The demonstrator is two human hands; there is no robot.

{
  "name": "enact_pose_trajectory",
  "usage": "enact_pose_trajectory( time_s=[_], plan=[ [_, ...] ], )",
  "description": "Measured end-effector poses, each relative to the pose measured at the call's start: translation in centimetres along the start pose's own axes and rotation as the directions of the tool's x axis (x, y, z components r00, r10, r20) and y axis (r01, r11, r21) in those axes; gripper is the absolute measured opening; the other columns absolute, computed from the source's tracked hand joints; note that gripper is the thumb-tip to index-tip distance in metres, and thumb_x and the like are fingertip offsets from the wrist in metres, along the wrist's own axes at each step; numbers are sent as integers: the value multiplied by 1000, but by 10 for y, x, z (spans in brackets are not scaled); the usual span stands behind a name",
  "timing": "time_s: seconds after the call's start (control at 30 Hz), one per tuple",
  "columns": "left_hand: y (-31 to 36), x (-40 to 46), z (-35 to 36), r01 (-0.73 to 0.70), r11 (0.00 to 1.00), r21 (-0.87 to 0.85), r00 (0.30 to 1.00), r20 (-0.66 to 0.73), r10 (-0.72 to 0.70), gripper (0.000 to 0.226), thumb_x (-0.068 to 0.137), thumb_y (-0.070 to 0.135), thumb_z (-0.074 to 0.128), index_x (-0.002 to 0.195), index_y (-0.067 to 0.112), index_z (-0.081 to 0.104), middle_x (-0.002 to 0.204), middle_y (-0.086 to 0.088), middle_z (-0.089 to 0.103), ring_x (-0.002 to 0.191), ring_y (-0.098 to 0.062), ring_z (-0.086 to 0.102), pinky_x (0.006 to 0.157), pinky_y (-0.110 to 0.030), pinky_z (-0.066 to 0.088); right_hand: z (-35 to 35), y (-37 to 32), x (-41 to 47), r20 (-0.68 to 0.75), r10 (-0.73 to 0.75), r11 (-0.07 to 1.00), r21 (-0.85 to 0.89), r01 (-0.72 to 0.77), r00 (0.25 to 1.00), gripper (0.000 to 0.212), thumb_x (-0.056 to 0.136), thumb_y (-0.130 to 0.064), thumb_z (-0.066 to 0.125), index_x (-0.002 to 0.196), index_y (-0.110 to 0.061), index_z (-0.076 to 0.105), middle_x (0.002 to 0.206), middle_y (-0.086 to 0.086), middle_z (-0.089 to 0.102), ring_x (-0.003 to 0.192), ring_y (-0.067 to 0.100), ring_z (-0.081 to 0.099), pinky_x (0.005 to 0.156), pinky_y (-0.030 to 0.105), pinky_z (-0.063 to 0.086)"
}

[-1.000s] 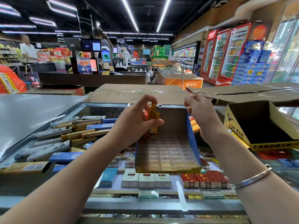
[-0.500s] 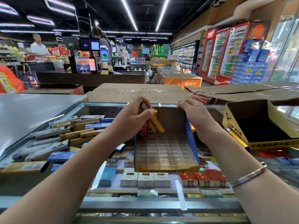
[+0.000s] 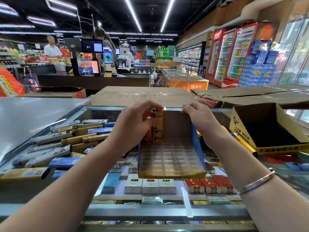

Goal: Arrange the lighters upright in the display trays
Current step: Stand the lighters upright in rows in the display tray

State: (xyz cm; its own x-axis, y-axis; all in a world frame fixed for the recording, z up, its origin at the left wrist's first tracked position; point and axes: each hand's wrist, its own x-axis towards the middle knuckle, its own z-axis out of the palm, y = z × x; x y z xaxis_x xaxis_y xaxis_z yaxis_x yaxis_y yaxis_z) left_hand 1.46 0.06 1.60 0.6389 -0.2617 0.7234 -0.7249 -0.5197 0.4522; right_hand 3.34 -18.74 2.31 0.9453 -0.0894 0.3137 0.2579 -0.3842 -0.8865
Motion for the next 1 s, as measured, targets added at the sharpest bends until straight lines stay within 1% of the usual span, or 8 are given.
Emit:
enact_pose_trajectory(
  time_s=[0.1,0.23,0.5,0.6,0.67,0.77,0.9,1.0],
  plan=[
    [-1,-3,6,-17,992,129,999,40,12,28,79,15,71,105,24,66,95,9,59,90,-12,60,79,-29,54,0,0,-1,10,0,1000,1,0,1000,27,100,-33,39,79,-22,53,80,-7,52,75,1,48,47,6,35],
    [-3,-1,9,-106,946,307,994,4,110,27,76,20,73,102,18,70,99,4,63,103,-23,51,84,-40,45,-1,1,-1,13,-4,1000,-5,4,1000,27,100,-33,39,79,-23,53,80,-6,53,75,1,48,54,12,33],
    [-12,2,5,-169,880,444,985,55,162,23,76,25,72,97,18,73,94,0,68,100,-27,51,82,-39,38,0,3,0,8,-33,999,-34,33,999,27,99,-34,42,77,-24,54,79,-8,53,76,2,48,59,16,33],
    [-14,4,6,-109,906,410,994,63,91,22,77,25,72,99,21,72,107,1,64,111,-24,45,90,-41,39,0,3,0,11,-32,999,-34,32,999,27,99,-34,42,77,-24,54,79,-9,53,75,1,48,58,14,33],
    [-16,5,6,-12,954,301,996,86,-14,22,81,21,68,103,24,70,119,4,56,117,-18,42,93,-34,39,0,3,0,25,-23,999,-47,24,999,27,99,-35,42,78,-25,55,81,-10,54,76,1,48,56,11,33],
    [-20,2,5,70,980,189,980,170,-103,30,86,14,63,111,29,64,118,17,49,110,-7,48,84,-16,43,-9,1,2,42,-46,995,-81,49,998,21,98,-31,44,81,-24,56,81,-6,54,76,2,49,57,14,35],
    [-22,-3,6,21,969,247,984,164,-63,39,86,11,62,121,29,59,132,7,52,116,-9,48,90,-20,44,-42,0,7,-139,-220,930,-329,165,965,12,93,-23,55,92,-13,62,80,-4,57,72,2,50,58,18,34],
    [-22,-6,8,10,964,264,991,127,-45,46,86,13,62,129,27,53,129,2,56,115,-15,52,89,-24,46,-66,9,10,-184,-143,802,-597,5,972,11,88,-13,59,94,-6,66,84,4,62,69,11,53,57,24,39]
  ],
)
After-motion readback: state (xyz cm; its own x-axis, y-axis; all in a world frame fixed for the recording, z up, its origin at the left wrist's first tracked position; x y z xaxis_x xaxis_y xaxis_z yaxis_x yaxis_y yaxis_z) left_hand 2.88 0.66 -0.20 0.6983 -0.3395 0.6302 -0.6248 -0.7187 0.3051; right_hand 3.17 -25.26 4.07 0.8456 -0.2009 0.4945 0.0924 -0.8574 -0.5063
